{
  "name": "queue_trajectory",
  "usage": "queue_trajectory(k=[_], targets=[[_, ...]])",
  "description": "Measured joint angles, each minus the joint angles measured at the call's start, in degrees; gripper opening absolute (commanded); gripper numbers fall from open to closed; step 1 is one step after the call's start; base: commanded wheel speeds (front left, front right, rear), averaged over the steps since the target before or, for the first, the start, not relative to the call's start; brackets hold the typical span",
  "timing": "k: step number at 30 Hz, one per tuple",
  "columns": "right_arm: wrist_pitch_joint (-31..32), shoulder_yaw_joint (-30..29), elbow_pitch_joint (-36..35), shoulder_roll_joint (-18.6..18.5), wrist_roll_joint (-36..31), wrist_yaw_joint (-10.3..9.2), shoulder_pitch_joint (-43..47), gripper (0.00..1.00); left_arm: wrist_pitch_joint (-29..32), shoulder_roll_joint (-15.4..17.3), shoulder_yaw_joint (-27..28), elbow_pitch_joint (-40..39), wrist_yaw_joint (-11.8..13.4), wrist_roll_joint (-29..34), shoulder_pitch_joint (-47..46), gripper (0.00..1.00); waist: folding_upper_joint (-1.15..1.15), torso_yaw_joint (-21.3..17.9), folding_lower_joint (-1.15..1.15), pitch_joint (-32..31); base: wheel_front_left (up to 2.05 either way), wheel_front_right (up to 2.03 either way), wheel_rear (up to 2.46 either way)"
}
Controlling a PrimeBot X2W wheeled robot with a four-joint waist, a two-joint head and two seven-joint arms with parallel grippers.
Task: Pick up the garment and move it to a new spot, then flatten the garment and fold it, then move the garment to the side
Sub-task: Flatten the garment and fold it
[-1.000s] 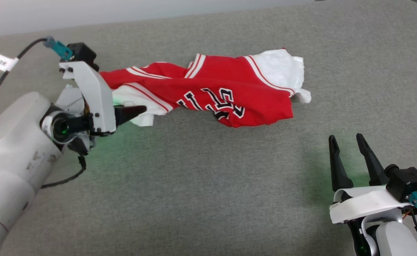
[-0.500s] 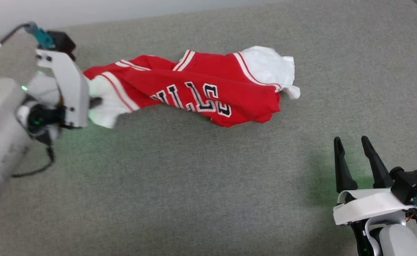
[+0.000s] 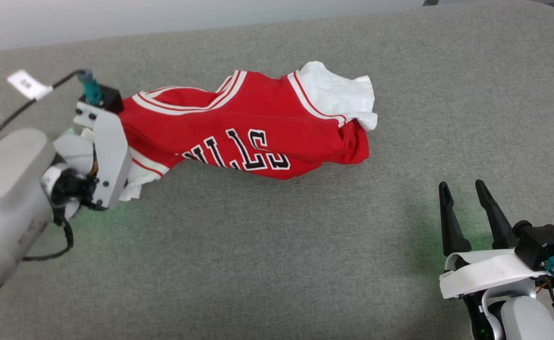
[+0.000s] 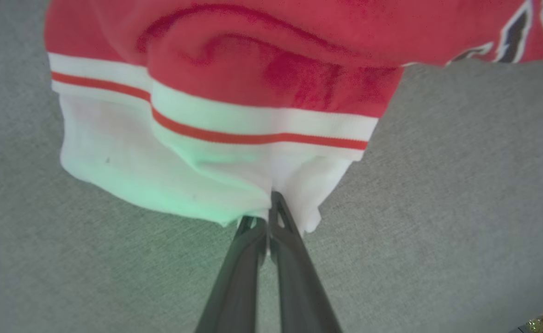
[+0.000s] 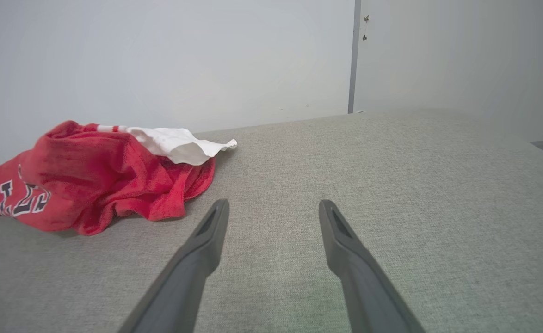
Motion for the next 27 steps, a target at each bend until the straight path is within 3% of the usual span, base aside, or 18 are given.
queue_trajectory(k=[5,6,7,8,9,13,18,21,27], targets=[[0.0,-0.24,-0.19,-0.01,-0.52,0.0,-0.09,1.0,-1.69,-0.13,-0.13,2.01,0.65,1.32,1.92,0.0,0.0,-0.78,0.0,0.27,0.0,0.0,0.0],[0.0,-0.37,-0.24,-0.01,-0.64,0.0,-0.09,1.0,-2.35,-0.22,0.03,2.37,0.65,1.34,2.05,0.16,0.0,-0.9,0.0,0.25,0.0,0.0,0.0],[0.0,-0.54,-0.25,-0.01,-0.75,0.0,-0.08,1.0,-3.02,-0.31,0.25,2.65,0.65,1.21,2.18,0.46,0.0,-0.95,0.0,0.17,0.0,0.0,0.0],[0.0,-0.66,-0.25,-0.02,-1.02,0.0,-0.08,1.0,-3.78,-0.31,0.53,2.76,0.6,1.01,2.29,0.85,0.0,-0.95,0.0,0.03,0.0,0.0,0.0],[0.0,-0.68,-0.25,-0.01,-1.4,0.0,-0.07,1.0,-4.69,-0.27,0.86,2.76,0.43,0.9,2.38,1.0,0.0,-0.93,0.0,-0.19,0.0,0.0,0.0],[-0.01,-0.6,-0.18,-0.02,-3.28,0.0,-0.05,1.0,-9.75,0.08,3.18,1.08,0.04,-0.51,3.02,1.0,0.0,-0.31,0.0,-1.24,0.0,0.0,0.0],[3.26,1.04,1.11,-0.85,-4.37,0.0,-1.76,1.0,-22.88,1.67,7.49,-6.04,0.11,-2.46,8.0,1.0,0.0,2.34,0.0,-2.69,0.0,0.0,0.0],[7.98,3.13,0.89,-3.6,-3.67,0.0,-4.2,1.0,-32.16,2.35,9.69,-10.18,1.87,-2.24,11.81,1.0,0.0,4.23,0.0,-3.21,0.0,0.0,0.0],[19.86,7.89,-0.63,-11.5,0.89,0.0,-10.19,1.0,-51.31,2.32,12.33,-17.04,7.69,0.79,21.46,1.0,0.0,8.68,0.0,-3.74,0.0,0.0,0.0]])
